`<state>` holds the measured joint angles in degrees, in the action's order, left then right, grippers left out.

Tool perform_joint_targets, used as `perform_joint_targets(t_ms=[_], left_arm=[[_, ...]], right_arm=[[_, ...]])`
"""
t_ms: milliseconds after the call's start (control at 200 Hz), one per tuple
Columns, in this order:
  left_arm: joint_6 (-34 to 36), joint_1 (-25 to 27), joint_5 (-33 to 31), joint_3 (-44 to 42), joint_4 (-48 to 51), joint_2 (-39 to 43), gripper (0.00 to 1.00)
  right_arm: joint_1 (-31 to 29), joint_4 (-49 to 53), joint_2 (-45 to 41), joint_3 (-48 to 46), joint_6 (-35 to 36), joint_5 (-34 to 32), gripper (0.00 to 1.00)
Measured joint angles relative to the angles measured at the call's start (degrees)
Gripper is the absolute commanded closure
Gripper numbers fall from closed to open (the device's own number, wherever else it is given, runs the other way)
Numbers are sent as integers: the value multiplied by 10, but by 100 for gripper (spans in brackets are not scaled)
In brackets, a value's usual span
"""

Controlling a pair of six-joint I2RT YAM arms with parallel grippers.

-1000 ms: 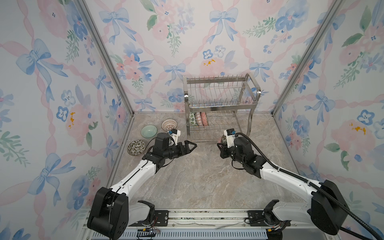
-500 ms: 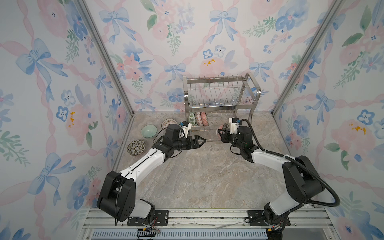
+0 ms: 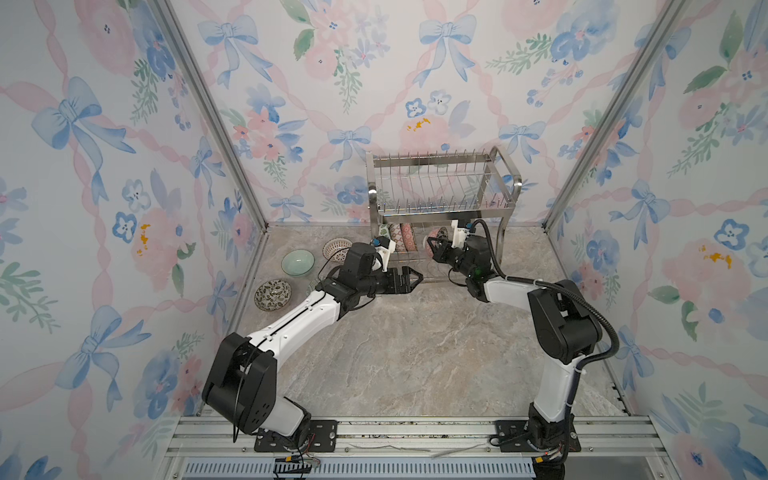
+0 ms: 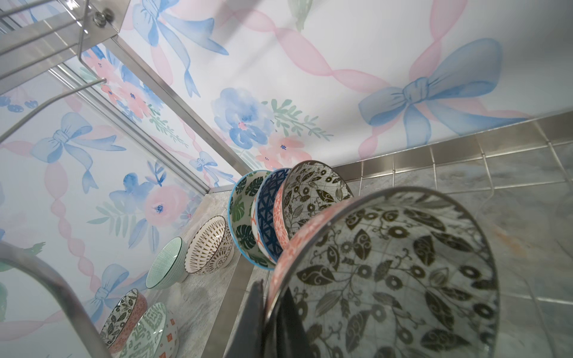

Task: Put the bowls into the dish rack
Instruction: 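Press the bowl upright beside the other leaf-print bowl with the right gripper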

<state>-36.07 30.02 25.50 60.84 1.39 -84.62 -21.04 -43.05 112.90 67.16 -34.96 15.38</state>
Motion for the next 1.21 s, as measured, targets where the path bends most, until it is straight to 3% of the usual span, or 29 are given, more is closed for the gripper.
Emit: perform_joint_targets(t_ms=[375,830,1205], left_arm=[[2,8,-59,35,12,-28,2],[43,76,-226,43,23,-36,2],[61,83,-258,47,14,-64,2]], right_arm=[[0,-15,114,125,-39,2,100],[3,-22,191,206,-71,26,100],[14,-48,228,251,-112,57,100]])
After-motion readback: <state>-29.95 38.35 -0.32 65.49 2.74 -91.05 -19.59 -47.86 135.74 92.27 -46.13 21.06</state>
